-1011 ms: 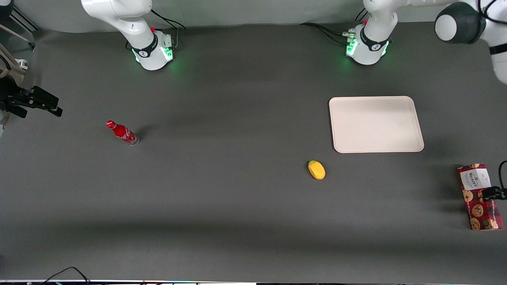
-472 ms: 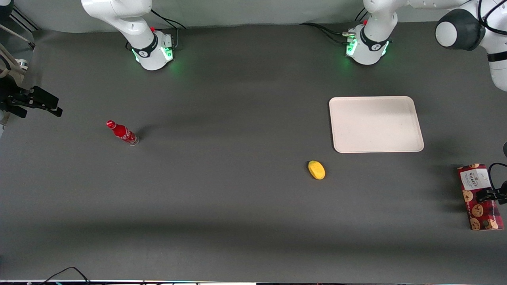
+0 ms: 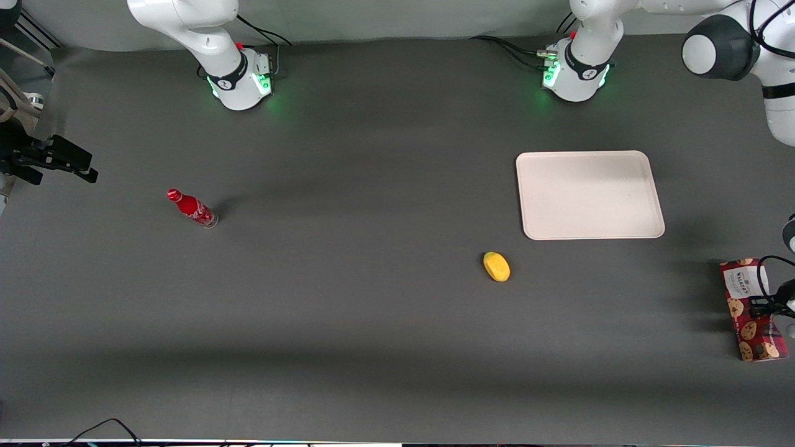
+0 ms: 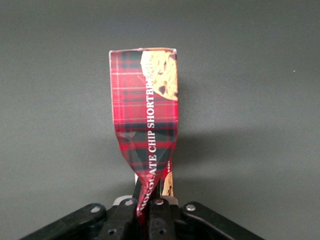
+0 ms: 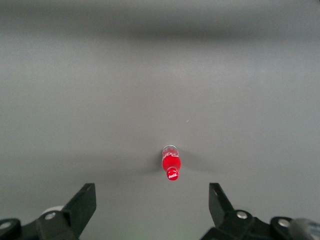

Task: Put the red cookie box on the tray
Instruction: 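Close the left gripper on the end of the shortbread box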

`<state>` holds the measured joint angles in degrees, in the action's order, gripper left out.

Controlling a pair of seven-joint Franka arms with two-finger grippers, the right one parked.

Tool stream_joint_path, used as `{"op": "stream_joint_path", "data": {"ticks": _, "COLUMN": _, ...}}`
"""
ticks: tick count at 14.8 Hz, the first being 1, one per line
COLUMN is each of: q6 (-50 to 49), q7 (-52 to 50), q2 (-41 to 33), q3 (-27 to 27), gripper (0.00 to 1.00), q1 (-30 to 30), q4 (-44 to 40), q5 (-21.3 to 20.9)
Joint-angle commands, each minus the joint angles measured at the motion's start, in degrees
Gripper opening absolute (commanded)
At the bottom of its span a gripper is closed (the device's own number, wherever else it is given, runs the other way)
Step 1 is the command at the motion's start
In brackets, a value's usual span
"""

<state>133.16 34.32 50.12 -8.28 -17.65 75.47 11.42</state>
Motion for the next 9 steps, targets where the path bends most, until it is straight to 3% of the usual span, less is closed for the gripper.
{"op": "stream_joint_path", "data": {"ticks": 1, "q6": -4.0, "q7": 0.5, "q2": -2.7, "q3": 0.4, "gripper": 0.00, "q1": -0.2, "q4": 0.3, "q5": 0.5}}
{"op": "stream_joint_path", "data": {"ticks": 5, "q6": -13.4, "q7": -3.7, "q2": -10.4, "q3": 0.2, "gripper": 0.00, "q1": -0.2, "q4": 3.0, "q5": -0.7}}
{"op": "stream_joint_path", "data": {"ticks": 9, "q6": -12.9, "q7": -12.8, "q2": -24.7, "q3": 0.3, "gripper": 0.00, "q1": 2.0, "q4": 21.3, "q5": -6.2}}
